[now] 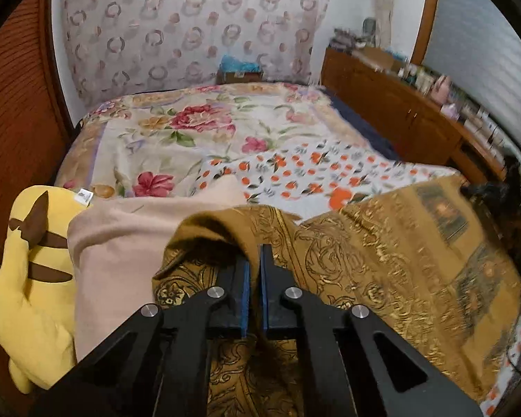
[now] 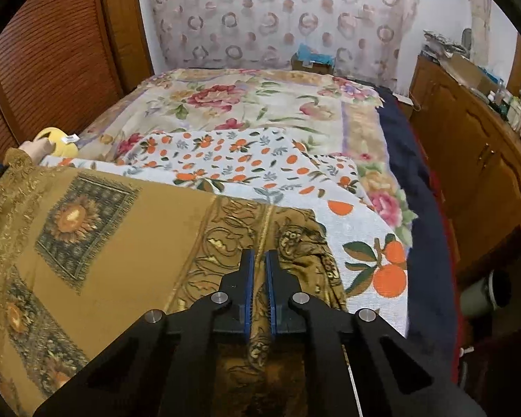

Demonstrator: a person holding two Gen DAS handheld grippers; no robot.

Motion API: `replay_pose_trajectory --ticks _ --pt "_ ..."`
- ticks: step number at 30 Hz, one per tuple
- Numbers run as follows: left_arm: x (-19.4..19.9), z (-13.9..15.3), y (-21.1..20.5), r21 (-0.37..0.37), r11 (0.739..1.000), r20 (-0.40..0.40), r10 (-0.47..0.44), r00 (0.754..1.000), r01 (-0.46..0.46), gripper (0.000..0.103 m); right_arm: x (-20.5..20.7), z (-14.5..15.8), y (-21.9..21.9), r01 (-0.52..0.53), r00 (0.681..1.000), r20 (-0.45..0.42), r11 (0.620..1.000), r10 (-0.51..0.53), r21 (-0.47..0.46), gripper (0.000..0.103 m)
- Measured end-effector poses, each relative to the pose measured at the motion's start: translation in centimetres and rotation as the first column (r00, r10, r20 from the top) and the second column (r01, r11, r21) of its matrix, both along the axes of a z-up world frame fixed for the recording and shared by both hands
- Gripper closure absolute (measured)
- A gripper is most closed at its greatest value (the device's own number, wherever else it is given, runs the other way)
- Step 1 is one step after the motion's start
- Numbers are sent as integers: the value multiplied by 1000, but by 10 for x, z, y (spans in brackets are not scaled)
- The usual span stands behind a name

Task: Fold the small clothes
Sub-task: 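Lower the lifted gold garment flat onto the bed with both grippers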

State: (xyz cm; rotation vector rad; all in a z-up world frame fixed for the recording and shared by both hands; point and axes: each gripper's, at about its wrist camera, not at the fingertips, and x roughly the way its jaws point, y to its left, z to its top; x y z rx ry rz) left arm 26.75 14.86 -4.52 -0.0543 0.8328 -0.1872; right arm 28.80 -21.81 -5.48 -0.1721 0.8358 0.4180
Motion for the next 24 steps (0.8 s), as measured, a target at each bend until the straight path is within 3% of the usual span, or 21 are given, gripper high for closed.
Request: replay_pose_trajectory --ticks 4,8,13,16,17,18,19,20,24 --pt "-11 22 21 -54 996 74 73 995 -70 97 -2 -1 4 5 1000 9 1000 -5 -13 98" --pt "-6 24 33 -4 987 78 161 984 -161 97 -4 -2 7 9 1000 28 1000 -8 -27 98" --pt "-21 26 29 5 991 83 135 987 -136 95 -7 0 3 27 1000 15 1000 -27 -8 98" --pt "-43 30 20 0 994 99 107 989 -108 72 -20 14 -7 48 998 38 998 -49 44 97" --pt "-53 31 16 -3 996 107 94 990 -94 57 -26 19 -9 49 998 46 997 -52 51 90" --pt "-64 32 11 -3 997 114 82 990 -82 46 -34 22 -11 54 997 55 997 -57 52 74" --pt "-72 32 8 -7 998 112 70 991 -69 38 -43 26 -13 59 996 66 997 -63 54 67" --pt "-78 33 5 -12 998 112 63 992 -62 23 -54 29 -15 61 995 76 996 -66 59 59" --pt "-117 27 -11 -23 999 118 46 992 -44 21 -101 38 -22 48 993 107 997 -55 66 52"
